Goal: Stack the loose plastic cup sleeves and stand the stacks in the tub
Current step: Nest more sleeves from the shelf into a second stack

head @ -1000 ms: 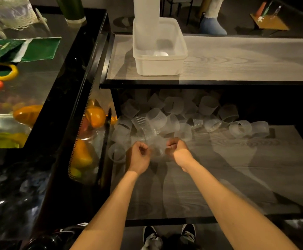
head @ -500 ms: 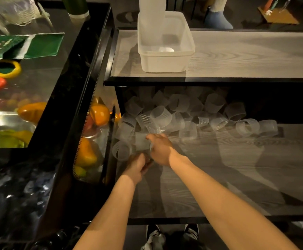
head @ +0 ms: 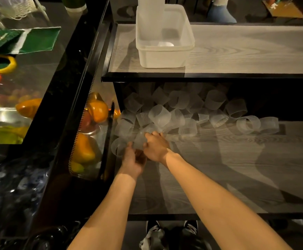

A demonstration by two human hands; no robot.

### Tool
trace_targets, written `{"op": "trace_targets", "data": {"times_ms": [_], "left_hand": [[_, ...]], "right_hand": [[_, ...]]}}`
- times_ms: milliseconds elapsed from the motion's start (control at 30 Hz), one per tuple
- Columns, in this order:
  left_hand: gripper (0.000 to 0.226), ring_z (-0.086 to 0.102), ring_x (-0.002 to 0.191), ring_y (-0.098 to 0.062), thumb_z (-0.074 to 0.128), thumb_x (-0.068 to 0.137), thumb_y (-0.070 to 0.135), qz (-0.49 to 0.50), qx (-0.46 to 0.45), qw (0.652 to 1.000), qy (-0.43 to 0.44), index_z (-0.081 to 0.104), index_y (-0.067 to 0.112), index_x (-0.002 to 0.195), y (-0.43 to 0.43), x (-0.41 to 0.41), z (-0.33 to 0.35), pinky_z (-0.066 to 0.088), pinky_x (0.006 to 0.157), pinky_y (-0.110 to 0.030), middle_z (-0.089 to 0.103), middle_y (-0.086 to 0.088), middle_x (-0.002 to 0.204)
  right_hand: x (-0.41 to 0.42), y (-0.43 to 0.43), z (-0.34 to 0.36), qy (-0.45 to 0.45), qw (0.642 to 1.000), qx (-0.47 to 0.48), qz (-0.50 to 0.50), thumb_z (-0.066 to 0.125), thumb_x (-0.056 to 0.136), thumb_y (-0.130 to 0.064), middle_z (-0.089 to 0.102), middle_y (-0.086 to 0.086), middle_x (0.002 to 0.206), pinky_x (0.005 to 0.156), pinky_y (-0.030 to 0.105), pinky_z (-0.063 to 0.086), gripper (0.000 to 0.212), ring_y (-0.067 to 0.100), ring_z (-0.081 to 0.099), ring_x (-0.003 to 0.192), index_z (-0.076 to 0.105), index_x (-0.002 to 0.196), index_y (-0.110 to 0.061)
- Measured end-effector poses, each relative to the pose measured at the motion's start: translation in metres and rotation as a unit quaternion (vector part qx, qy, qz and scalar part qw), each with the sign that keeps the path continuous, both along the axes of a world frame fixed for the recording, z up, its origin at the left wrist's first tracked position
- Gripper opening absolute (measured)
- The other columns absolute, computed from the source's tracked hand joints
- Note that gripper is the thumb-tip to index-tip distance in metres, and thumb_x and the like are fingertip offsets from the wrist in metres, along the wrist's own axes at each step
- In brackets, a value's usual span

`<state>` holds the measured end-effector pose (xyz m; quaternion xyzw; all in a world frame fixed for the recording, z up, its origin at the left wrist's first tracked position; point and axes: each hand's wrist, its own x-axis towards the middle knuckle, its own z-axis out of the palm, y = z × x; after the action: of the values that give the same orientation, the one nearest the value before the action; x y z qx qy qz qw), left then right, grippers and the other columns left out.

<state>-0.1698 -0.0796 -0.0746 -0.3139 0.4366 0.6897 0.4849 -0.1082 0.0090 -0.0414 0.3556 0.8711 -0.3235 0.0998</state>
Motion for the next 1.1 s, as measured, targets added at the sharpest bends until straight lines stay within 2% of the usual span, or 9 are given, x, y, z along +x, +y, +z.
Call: {"op": "trace_targets", "data": {"times_ms": [167, 267, 333, 567, 667, 767, 867, 933, 1100], "left_hand": [[0.034, 0.064, 0.116, -0.026, 0.055, 0.102, 0.037, 0.027, -0.009, 0.998, 0.054, 0.064, 0.014, 0.124, -0.002, 0.013, 0.014, 0.050, 0.106, -0.039, 0.068, -0.014, 0.124], [0.036, 0.063, 0.113, -0.022, 0.058, 0.099, 0.038, 0.033, -0.049, 0.993, 0.101, 0.061, 0.017, 0.129, 0.001, 0.021, 0.016, 0.052, 0.086, -0.032, 0.067, -0.009, 0.126], [0.041, 0.062, 0.114, -0.021, 0.058, 0.098, 0.040, 0.017, -0.075, 0.988, 0.136, 0.060, 0.018, 0.134, 0.006, 0.030, 0.019, 0.050, 0.082, -0.030, 0.066, -0.007, 0.128], [0.017, 0.064, 0.107, -0.025, 0.067, 0.092, 0.016, -0.106, -0.159, 0.933, 0.304, 0.067, 0.024, 0.107, 0.021, 0.056, 0.024, 0.052, 0.102, -0.043, 0.069, -0.007, 0.114], [0.020, 0.067, 0.100, -0.023, 0.069, 0.092, 0.010, -0.157, -0.178, 0.908, 0.346, 0.067, 0.010, 0.112, 0.024, 0.059, 0.017, 0.056, 0.085, -0.027, 0.071, -0.010, 0.112], [0.027, 0.062, 0.083, -0.013, 0.068, 0.092, 0.004, -0.176, -0.207, 0.881, 0.388, 0.063, -0.001, 0.118, 0.026, 0.060, 0.017, 0.050, 0.066, -0.009, 0.068, -0.012, 0.107], [0.033, 0.062, 0.093, -0.021, 0.073, 0.090, 0.010, -0.169, -0.236, 0.871, 0.396, 0.060, 0.002, 0.120, 0.029, 0.057, 0.018, 0.053, 0.089, -0.028, 0.064, -0.009, 0.105], [0.033, 0.063, 0.100, -0.025, 0.073, 0.090, 0.014, -0.160, -0.252, 0.862, 0.409, 0.060, 0.006, 0.120, 0.034, 0.053, 0.021, 0.049, 0.091, -0.033, 0.064, -0.008, 0.107], [0.025, 0.058, 0.095, -0.014, 0.059, 0.097, 0.006, -0.122, -0.231, 0.871, 0.417, 0.056, 0.015, 0.121, 0.057, 0.039, 0.037, 0.044, 0.076, -0.019, 0.060, 0.002, 0.103]], "right_hand": [[0.008, 0.007, 0.008, 0.089, 0.994, -0.053, -0.032, 0.050, 0.099, -0.037, 0.055, 0.010, 0.128, 0.103, 0.042, 0.046, 0.038, 0.028, 0.056, 0.116, 0.057, 0.133, -0.021], [0.020, 0.013, 0.015, 0.136, 0.985, -0.071, -0.074, 0.058, 0.092, -0.047, 0.060, 0.003, 0.110, 0.088, 0.040, 0.052, 0.025, 0.023, 0.061, 0.096, 0.060, 0.103, -0.024], [0.033, 0.021, 0.017, 0.151, 0.980, -0.081, -0.099, 0.062, 0.091, -0.045, 0.063, 0.006, 0.100, 0.080, 0.038, 0.052, 0.026, 0.023, 0.062, 0.088, 0.057, 0.095, -0.020], [0.073, 0.051, 0.010, 0.078, 0.981, -0.107, -0.140, 0.063, 0.092, -0.029, 0.065, 0.010, 0.101, 0.077, 0.032, 0.047, 0.014, 0.028, 0.061, 0.093, 0.054, 0.095, -0.018], [0.081, 0.057, 0.002, 0.032, 0.985, -0.102, -0.135, 0.063, 0.094, -0.028, 0.064, 0.012, 0.109, 0.080, 0.030, 0.045, 0.014, 0.031, 0.061, 0.101, 0.055, 0.099, -0.017], [0.084, 0.059, -0.003, -0.006, 0.990, -0.089, -0.112, 0.060, 0.097, -0.028, 0.064, 0.014, 0.116, 0.085, 0.030, 0.047, 0.020, 0.031, 0.061, 0.107, 0.060, 0.109, -0.012], [0.086, 0.061, 0.004, -0.039, 0.996, -0.029, -0.081, 0.056, 0.098, -0.034, 0.066, 0.012, 0.112, 0.087, 0.035, 0.051, 0.019, 0.034, 0.063, 0.105, 0.062, 0.101, -0.016], [0.084, 0.065, 0.014, -0.020, 0.997, 0.005, -0.080, 0.055, 0.097, -0.026, 0.064, 0.010, 0.114, 0.088, 0.037, 0.051, 0.019, 0.034, 0.062, 0.109, 0.065, 0.110, -0.015], [0.064, 0.077, 0.030, 0.156, 0.987, 0.009, -0.038, 0.053, 0.095, -0.013, 0.053, 0.002, 0.134, 0.091, 0.034, 0.046, 0.033, 0.026, 0.057, 0.116, 0.055, 0.128, -0.015]]}}
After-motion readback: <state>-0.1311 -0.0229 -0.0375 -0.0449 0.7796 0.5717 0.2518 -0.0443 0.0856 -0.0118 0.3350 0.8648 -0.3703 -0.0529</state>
